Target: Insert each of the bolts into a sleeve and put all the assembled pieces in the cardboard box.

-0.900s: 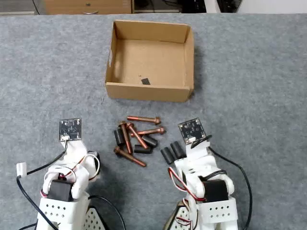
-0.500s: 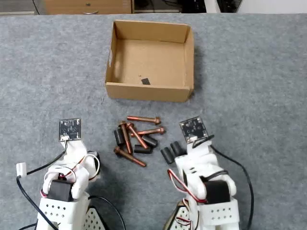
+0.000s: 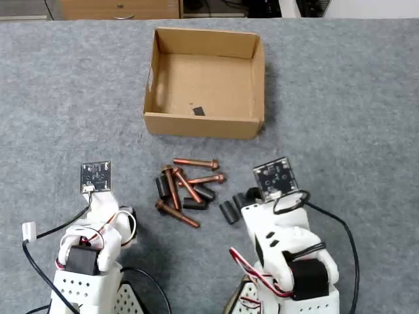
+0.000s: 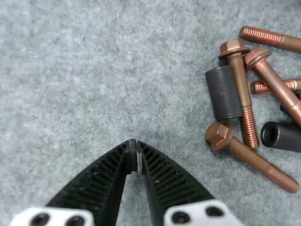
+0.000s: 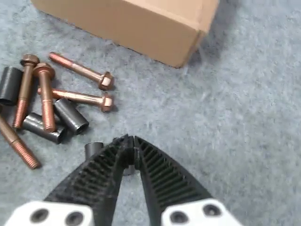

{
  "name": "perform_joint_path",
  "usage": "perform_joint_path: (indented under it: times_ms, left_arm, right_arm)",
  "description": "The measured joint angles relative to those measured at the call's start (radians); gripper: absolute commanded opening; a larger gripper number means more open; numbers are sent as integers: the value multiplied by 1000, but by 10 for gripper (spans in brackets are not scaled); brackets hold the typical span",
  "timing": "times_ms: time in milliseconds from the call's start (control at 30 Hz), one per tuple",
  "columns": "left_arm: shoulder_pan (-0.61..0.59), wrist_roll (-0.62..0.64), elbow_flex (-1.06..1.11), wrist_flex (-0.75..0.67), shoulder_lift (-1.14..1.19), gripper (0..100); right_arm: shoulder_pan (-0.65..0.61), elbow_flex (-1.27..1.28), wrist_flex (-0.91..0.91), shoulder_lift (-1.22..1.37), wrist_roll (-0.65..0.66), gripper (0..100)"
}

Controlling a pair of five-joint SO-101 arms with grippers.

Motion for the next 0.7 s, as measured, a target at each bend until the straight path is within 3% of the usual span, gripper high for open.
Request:
perform_joint_path:
  times_ms: [267, 700]
  left_arm:
    - [0, 0, 0, 0, -2, 19]
    - [0, 0, 0, 0, -2, 19]
  right_arm:
    - [-23, -46, -63, 127, -6, 2]
    - [-26, -480, 40, 987, -69, 2]
